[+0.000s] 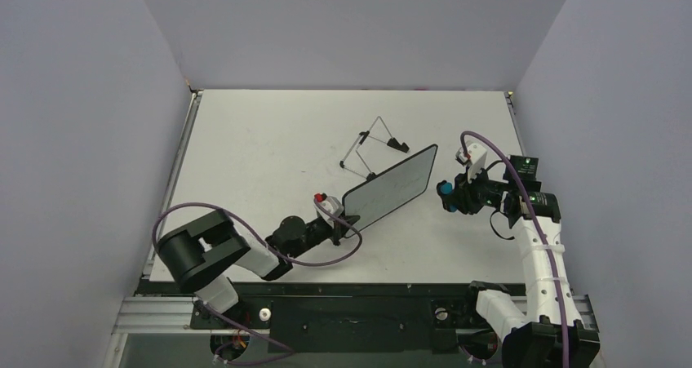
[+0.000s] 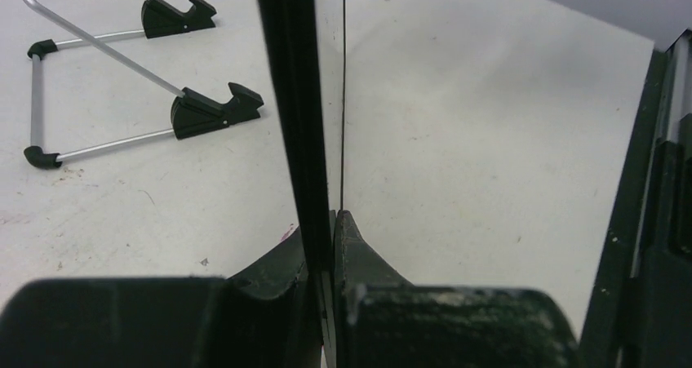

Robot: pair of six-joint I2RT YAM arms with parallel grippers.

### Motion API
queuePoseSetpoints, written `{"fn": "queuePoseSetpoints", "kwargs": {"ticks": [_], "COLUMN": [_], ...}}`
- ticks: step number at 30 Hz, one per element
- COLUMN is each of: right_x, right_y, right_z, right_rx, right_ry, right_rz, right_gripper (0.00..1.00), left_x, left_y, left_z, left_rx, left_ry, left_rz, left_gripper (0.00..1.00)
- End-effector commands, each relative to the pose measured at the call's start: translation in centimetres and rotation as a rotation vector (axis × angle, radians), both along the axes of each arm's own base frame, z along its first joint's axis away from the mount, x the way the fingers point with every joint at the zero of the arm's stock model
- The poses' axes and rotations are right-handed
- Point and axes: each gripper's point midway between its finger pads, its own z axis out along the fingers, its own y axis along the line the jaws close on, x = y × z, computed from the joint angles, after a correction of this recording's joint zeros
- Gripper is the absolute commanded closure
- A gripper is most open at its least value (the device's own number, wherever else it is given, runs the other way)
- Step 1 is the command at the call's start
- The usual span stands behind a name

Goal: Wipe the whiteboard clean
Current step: Place the whiteboard eraser at the center of the board.

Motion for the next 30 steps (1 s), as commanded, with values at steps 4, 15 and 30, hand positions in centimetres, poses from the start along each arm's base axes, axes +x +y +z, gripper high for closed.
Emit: {"fn": "queuePoseSetpoints", "kwargs": {"ticks": [4,15,30], "right_x": [0.4,0.4,2.8], "right_y": [-0.1,0.0,-4.3], "right_z": [-0.2,-0.4,-4.2], "right_rx": [-0.012,-0.015,-0.136], "right_ry": [-0.014,-0.005,0.146], "right_rz": [0.014,0.021,-0.225], "right_gripper": [1.0,1.0,1.0], "left_x": [1.0,0.6,0.1], "left_y": [0.1,-0.4,-0.6], "left_z": [-0.6,-0.3,0.6], "left_rx": [-0.002,-0.025,-0.047], "left_ry": [-0.206,-0.196,-0.139], "left_rz": [0.025,0.007,-0.01], "left_gripper": [1.0,1.0,1.0]}}
